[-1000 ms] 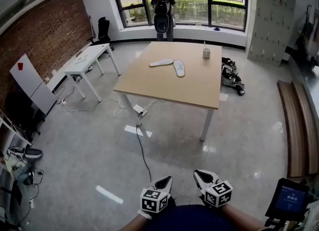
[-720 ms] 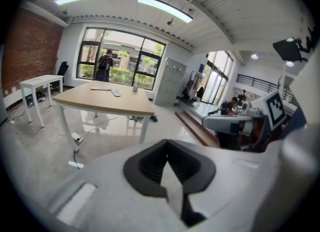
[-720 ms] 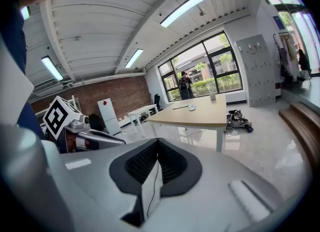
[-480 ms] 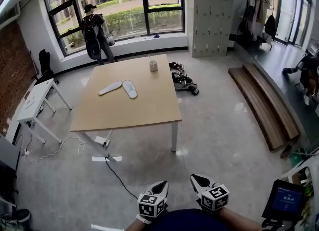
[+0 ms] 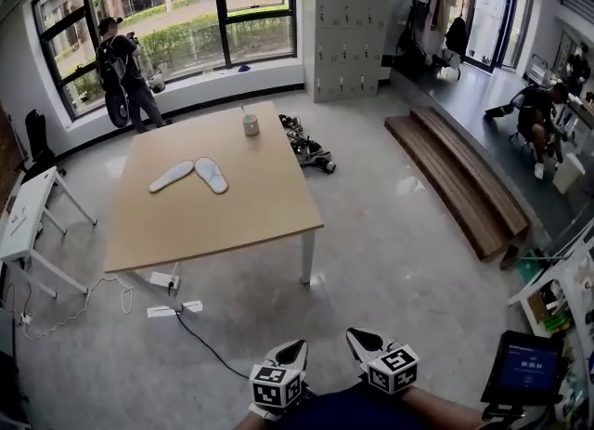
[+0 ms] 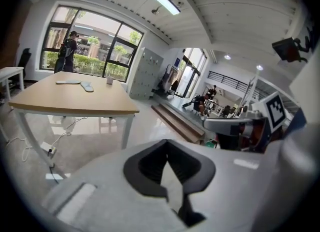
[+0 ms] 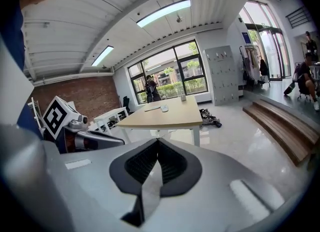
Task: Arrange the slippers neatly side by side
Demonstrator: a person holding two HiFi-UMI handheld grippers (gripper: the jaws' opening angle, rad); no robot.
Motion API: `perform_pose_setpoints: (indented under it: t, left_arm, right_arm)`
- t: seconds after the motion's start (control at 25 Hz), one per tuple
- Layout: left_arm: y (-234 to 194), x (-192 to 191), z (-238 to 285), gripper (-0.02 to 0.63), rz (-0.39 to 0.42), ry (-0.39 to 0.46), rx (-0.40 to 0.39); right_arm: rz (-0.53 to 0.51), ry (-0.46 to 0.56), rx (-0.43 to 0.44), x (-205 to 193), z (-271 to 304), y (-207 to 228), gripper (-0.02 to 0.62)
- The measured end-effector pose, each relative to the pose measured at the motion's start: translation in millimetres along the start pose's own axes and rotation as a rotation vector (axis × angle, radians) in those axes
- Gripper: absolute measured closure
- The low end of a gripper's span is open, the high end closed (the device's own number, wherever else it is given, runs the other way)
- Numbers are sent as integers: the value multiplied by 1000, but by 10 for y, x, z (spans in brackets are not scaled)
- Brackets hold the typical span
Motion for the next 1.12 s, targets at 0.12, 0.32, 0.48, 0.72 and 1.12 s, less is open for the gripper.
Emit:
perform_pose_setpoints:
  t: [0.12, 0.32, 0.48, 0.72, 1.12]
  left_arm:
    - [-161, -16, -148, 601, -30, 19, 20]
    - [-462, -77, -474, 601, -95, 82, 104]
    - [-686, -140, -741, 601, -152, 135, 191]
    - [-1166, -127, -1228, 601, -246, 249, 407]
    - [-1760, 175, -1385, 601, -372, 331, 657]
  right_arm:
    - [-31, -10, 20, 43, 140, -134, 584]
    - [-97, -41, 128, 129, 427, -478, 584]
    - [-118, -52, 228, 213, 699, -710, 584]
    - [-169, -60, 447, 390, 1388, -1187, 584]
    - [-216, -87, 724, 738, 2515, -1497, 584]
Point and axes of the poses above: the fingertips, and each gripper's own axes: z forward along the fingers, y to its right, x out of its top, the point moved 5 cm from there along -z, backward along the fingers, and after that the axes turned 9 degrees about -z, right-handed, at the moved point
